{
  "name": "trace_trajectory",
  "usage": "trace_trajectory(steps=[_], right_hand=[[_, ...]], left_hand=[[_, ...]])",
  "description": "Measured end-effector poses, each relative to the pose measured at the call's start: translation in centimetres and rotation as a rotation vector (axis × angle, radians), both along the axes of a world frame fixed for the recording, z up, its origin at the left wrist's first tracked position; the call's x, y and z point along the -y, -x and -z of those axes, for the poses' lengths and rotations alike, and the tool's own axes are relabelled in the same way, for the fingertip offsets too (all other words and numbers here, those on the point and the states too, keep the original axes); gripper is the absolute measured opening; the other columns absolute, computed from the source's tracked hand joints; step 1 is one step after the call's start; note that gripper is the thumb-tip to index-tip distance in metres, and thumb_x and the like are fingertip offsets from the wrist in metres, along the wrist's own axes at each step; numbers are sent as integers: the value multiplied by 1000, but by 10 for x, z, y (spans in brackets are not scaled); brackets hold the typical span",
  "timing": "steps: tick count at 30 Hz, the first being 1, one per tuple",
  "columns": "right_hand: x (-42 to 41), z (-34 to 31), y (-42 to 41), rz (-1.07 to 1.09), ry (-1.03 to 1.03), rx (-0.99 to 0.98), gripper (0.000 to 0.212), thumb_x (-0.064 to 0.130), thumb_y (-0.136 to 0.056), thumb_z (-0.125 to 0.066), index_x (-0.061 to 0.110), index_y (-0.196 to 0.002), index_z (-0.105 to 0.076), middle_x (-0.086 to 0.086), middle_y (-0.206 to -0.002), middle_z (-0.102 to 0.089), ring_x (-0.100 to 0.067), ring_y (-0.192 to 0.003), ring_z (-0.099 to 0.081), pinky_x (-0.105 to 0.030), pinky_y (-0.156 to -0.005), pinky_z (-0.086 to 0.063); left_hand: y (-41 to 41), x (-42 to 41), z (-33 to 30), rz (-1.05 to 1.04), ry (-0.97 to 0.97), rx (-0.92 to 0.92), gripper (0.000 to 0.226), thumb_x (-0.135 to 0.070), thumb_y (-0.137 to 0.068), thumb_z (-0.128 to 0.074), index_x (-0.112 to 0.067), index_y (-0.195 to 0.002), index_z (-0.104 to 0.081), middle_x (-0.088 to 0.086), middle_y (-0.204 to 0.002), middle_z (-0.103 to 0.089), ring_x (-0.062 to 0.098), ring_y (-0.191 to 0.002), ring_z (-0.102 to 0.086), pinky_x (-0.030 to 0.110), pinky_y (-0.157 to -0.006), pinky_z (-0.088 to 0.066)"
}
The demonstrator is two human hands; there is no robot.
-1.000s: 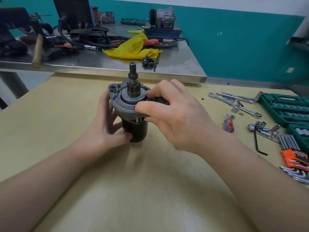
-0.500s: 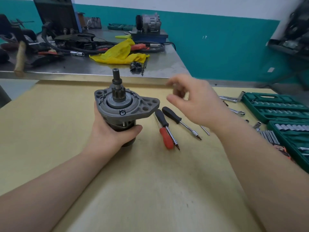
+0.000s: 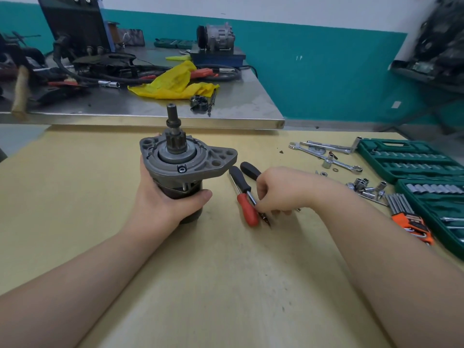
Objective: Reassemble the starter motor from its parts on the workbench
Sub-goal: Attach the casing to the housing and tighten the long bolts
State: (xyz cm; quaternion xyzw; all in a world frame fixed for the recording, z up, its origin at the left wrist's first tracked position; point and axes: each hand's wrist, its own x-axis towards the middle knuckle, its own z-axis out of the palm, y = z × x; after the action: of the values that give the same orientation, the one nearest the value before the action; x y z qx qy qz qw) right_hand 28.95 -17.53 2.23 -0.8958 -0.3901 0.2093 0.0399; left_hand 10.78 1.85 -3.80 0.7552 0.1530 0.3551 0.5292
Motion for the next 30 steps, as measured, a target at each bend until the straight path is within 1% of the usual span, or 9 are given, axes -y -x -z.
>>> trace_trajectory(steps=[8, 13, 16, 18, 21, 23, 25, 27, 30], right_hand=[[6, -6, -4, -50, 148, 16, 17, 35, -87, -70, 19, -88, -74, 8, -67, -77, -7, -42, -57, -23, -56, -48], [2, 2, -6, -7, 76, 9, 15, 39, -88, -69, 25, -83, -73, 7, -69, -77, -11, -54, -63, -24, -56, -51], [4, 0, -23, 108, -92, 241, 25, 52, -95, -65, 29, -89, -74, 6, -80, -75, -13, -74, -68, -30, -64, -56], [12, -2, -34, 160, -34, 381, 27, 51, -92, -68, 24, -94, -73, 1, -83, -72, -19, -73, -68, -31, -64, -58], [19, 3, -40, 168, 110, 241, 24, 37, -82, -74, 14, -91, -76, -5, -72, -76, -23, -65, -73, -32, -60, -58], [17, 8, -41, 181, 59, 173, 18, 25, -81, -71, 11, -90, -78, -8, -71, -77, -26, -68, -76, -35, -61, -62], [15, 10, -41, 245, -87, 27, 12, 19, -82, -70, 10, -86, -78, -9, -66, -76, -23, -54, -70, -31, -50, -56], [17, 10, -38, 336, -319, -265, 6, 9, -87, -72, 5, -87, -77, -10, -63, -71, -16, -45, -59, -23, -43, -46], [17, -6, -22, 341, -713, -681, 2, 2, -96, -71, 1, -95, -71, -15, -76, -72, -14, -52, -58, -21, -44, -43]], left_hand=[[1, 1, 2, -18, -35, -1, 99, -44, -60, -98, -22, -145, -52, -18, -133, -68, -1, -125, -64, 29, -104, -49], [3, 0, 3, -11, -42, -24, 96, -47, -60, -97, -15, -142, -56, -11, -130, -71, 5, -124, -66, 41, -109, -54], [2, -1, 3, 2, -43, -29, 94, -44, -62, -96, -9, -140, -57, -6, -129, -72, 11, -123, -68, 46, -109, -55], [2, -1, 4, 5, -43, -32, 96, -45, -62, -96, -5, -139, -56, -4, -125, -73, 13, -120, -69, 45, -107, -56], [1, -2, 6, 20, -52, -44, 91, -46, -63, -96, -2, -133, -57, 0, -118, -75, 17, -114, -72, 46, -104, -58], [1, -2, 6, 20, -68, -41, 87, -46, -63, -95, -6, -131, -60, -2, -115, -75, 15, -112, -72, 39, -101, -58], [1, -2, 6, 18, -74, -36, 84, -47, -63, -95, -10, -130, -61, -6, -114, -76, 10, -111, -72, 24, -94, -58], [1, -2, 7, 17, -71, -25, 87, -47, -63, -95, -11, -133, -60, -10, -115, -75, 6, -112, -72, 12, -87, -55], [0, -2, 7, 15, -48, 0, 96, -48, -61, -97, -13, -141, -56, -13, -122, -74, 1, -116, -69, 11, -89, -54]])
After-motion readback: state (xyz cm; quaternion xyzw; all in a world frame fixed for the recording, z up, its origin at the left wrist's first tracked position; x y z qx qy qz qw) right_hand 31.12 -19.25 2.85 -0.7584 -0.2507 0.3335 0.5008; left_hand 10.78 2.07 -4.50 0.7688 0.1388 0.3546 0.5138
